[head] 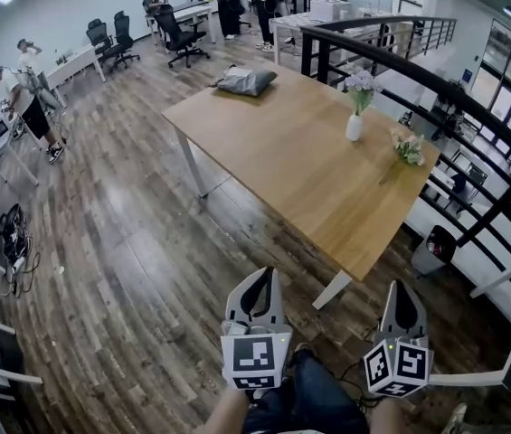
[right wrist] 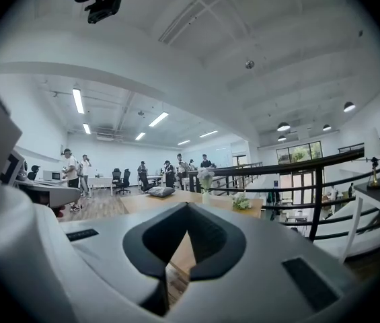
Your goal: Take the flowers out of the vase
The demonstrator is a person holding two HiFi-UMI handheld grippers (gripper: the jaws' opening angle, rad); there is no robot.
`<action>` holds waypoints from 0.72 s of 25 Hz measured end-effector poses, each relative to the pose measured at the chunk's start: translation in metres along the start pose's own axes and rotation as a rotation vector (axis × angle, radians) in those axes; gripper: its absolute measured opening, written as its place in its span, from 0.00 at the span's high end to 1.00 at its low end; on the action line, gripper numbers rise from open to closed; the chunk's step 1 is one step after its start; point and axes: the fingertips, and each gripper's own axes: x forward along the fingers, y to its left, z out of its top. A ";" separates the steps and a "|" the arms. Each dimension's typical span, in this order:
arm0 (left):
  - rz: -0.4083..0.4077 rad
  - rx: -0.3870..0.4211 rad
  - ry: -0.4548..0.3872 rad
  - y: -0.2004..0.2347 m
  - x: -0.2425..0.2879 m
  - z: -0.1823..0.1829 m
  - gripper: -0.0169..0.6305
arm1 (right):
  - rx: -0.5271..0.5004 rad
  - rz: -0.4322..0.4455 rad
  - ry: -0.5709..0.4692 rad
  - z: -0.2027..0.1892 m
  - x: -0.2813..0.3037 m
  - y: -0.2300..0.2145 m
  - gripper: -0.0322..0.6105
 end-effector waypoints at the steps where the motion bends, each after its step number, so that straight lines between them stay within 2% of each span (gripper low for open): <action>1: 0.000 -0.002 0.002 0.001 0.004 0.000 0.91 | 0.000 -0.004 0.003 0.000 0.004 -0.002 0.93; 8: -0.005 0.004 0.009 0.007 0.048 -0.001 0.91 | 0.001 -0.031 0.005 0.001 0.048 -0.020 0.93; 18: -0.017 0.012 0.016 0.026 0.148 0.022 0.91 | 0.004 -0.020 0.004 0.026 0.154 -0.025 0.93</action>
